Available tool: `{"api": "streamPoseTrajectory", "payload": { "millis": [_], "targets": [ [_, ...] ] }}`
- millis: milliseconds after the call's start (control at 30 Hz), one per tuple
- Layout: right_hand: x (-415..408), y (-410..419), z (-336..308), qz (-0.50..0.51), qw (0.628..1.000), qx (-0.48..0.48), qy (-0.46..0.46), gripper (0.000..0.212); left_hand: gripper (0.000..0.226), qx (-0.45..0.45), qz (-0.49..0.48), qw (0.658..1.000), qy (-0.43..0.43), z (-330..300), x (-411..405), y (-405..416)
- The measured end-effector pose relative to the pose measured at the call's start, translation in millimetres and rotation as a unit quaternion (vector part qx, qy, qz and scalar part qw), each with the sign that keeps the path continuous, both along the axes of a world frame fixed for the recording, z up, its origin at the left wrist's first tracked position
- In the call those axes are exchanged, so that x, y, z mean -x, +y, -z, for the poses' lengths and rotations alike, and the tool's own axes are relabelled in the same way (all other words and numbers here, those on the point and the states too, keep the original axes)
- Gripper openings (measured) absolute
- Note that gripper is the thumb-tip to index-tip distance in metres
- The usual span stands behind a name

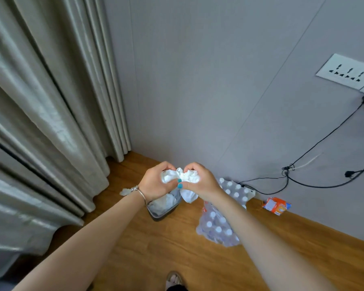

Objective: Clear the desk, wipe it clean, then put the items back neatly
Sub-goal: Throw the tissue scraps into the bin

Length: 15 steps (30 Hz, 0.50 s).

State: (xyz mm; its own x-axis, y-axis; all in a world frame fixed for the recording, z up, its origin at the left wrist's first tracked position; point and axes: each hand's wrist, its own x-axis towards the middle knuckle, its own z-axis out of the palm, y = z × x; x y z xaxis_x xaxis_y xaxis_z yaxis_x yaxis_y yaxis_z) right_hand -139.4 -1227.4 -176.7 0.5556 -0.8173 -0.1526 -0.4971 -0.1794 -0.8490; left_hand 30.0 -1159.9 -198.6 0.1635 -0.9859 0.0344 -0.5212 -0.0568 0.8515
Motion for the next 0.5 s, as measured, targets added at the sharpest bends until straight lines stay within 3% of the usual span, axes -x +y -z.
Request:
{"api": "streamPoseTrajectory", "payload": {
  "millis": [500],
  "targets": [
    [-41,-69,183,-0.012,0.999,-0.032,0.003,0.036,0.032,-0.009,-0.048,0.998,0.039,184,-33,-54]
  ]
}}
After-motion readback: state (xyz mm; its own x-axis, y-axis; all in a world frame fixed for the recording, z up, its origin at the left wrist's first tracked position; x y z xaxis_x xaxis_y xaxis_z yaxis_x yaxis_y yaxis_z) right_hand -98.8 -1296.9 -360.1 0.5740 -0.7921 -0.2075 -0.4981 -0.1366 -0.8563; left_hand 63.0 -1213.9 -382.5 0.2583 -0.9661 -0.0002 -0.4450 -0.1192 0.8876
